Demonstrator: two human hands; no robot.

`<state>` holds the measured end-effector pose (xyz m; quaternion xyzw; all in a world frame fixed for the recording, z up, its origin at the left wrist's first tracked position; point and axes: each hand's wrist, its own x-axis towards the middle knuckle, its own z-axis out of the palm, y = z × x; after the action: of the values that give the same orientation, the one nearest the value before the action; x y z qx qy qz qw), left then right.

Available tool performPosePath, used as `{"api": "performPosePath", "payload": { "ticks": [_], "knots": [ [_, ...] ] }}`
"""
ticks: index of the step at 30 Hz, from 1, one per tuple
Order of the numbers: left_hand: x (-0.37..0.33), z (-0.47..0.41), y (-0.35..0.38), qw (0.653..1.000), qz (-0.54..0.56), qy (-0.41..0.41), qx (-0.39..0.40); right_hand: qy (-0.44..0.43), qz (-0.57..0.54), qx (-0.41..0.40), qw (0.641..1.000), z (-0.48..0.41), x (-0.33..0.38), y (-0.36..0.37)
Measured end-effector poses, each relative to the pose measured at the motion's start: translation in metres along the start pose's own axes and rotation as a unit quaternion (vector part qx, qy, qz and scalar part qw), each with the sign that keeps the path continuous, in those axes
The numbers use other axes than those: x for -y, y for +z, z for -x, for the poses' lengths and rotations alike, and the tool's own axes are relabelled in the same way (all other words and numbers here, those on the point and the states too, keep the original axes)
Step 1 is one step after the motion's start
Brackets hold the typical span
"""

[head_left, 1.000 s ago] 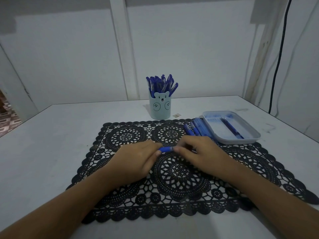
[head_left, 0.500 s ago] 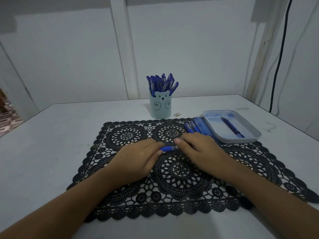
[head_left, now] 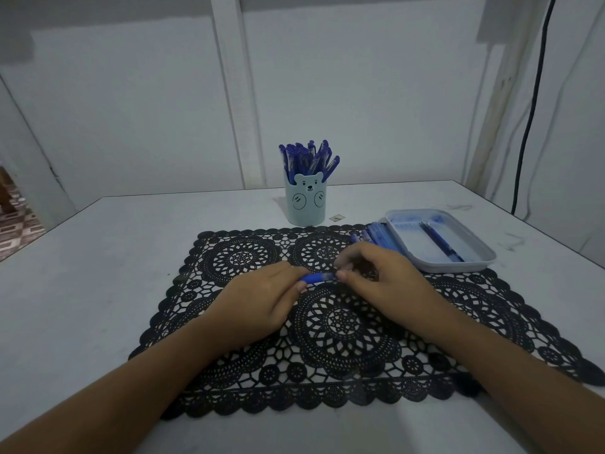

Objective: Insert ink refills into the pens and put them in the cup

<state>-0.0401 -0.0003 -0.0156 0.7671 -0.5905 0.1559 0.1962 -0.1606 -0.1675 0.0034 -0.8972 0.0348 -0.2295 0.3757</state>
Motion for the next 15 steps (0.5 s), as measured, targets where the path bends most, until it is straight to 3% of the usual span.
{"api": "performPosePath", "payload": {
  "ticks": [3,6,11,15],
  "knots": [
    [0.002,0.000,0.000,1.000,0.007,-0.024,-0.016,0.038,-0.066,-0.053,0.996,-0.001,-0.003,-0.006],
    [0.003,0.001,0.000,0.999,0.004,-0.044,-0.029,0.040,0.024,-0.066,0.997,-0.001,-0.006,-0.012],
    [0.003,0.001,0.000,0.998,0.005,-0.051,-0.027,-0.027,0.198,0.079,0.977,0.002,-0.008,-0.005],
    [0.002,0.000,0.000,0.999,0.005,-0.045,-0.020,-0.036,0.228,0.107,0.967,0.003,-0.008,-0.001]
  ]
}}
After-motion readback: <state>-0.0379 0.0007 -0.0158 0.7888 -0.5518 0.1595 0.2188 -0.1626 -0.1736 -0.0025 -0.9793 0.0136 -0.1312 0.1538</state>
